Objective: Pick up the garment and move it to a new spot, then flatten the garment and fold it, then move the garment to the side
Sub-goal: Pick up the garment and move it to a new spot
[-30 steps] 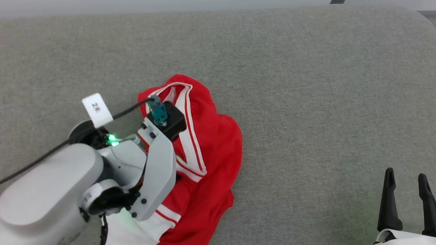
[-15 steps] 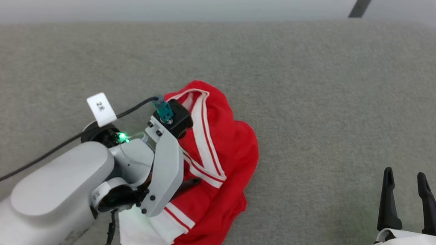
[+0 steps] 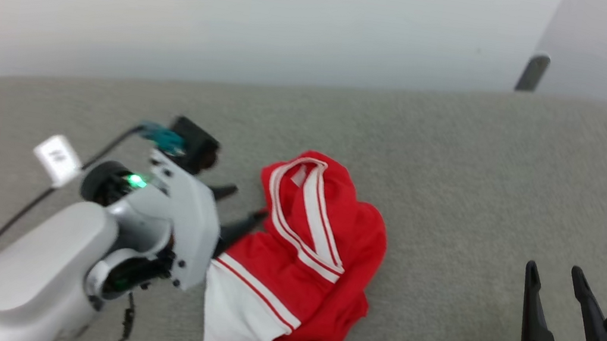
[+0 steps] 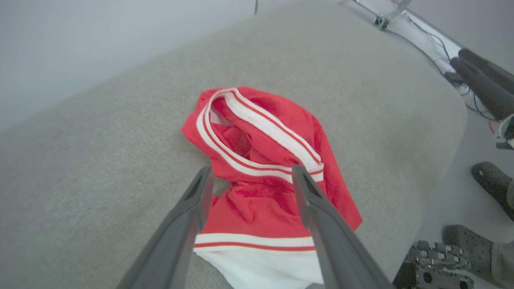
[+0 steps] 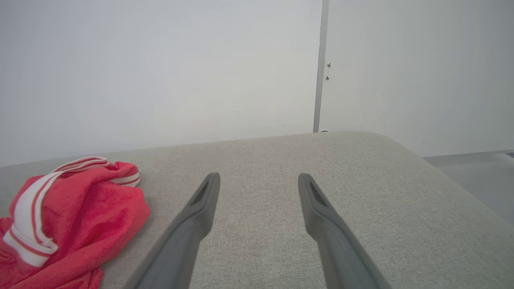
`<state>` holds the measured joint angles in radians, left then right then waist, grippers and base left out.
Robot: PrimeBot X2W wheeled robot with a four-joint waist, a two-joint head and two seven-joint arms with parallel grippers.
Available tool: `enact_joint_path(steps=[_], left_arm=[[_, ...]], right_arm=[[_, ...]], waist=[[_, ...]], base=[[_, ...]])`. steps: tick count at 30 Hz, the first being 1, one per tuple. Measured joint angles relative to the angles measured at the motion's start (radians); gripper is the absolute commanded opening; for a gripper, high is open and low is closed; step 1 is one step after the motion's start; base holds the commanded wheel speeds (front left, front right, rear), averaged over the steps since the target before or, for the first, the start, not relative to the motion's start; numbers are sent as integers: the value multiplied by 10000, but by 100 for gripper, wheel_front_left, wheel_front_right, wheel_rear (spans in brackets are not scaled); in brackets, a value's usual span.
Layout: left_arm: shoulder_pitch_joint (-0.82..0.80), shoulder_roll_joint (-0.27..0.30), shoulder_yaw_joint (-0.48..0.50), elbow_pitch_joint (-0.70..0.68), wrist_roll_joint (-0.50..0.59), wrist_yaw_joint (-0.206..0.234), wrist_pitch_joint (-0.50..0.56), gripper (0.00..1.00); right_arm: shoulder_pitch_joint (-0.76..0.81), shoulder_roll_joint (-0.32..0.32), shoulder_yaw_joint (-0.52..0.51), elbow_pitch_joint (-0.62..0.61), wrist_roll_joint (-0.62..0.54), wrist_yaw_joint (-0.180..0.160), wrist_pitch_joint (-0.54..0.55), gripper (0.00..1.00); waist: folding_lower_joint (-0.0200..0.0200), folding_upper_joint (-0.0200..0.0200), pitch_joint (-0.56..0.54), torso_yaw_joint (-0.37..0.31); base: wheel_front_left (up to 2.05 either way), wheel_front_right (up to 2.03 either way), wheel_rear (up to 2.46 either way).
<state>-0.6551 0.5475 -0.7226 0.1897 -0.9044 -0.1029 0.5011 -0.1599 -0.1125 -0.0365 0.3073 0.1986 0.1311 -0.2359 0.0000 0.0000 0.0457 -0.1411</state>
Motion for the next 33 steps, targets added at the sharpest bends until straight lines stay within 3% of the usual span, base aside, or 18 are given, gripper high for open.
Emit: enact_joint_path(steps=[9, 19, 27, 33], left_arm=[[1592, 621, 1446, -740, 370, 1214, -3045, 100], [4192, 1187, 2579, -1555, 596, 2215, -5921, 100], [5789, 1329, 3478, -1766, 878, 2713, -7451, 100], [6839, 1127, 4314, -1964, 1522, 2638, -7614, 100]], right_arm=[[466, -117, 79, -182, 115, 0, 163, 100], [974, -176, 35, -318, 125, 0, 251, 100], [1259, -253, -15, -343, 146, 0, 249, 100], [1447, -245, -61, -334, 142, 0, 245, 100]], waist=[[0, 0, -752, 696], [0, 0, -1381, 1272], [0, 0, -1635, 1570], [0, 0, -1745, 1716]], base=[[0, 0, 0], [0, 0, 0], [0, 0, 0], [0, 0, 0]])
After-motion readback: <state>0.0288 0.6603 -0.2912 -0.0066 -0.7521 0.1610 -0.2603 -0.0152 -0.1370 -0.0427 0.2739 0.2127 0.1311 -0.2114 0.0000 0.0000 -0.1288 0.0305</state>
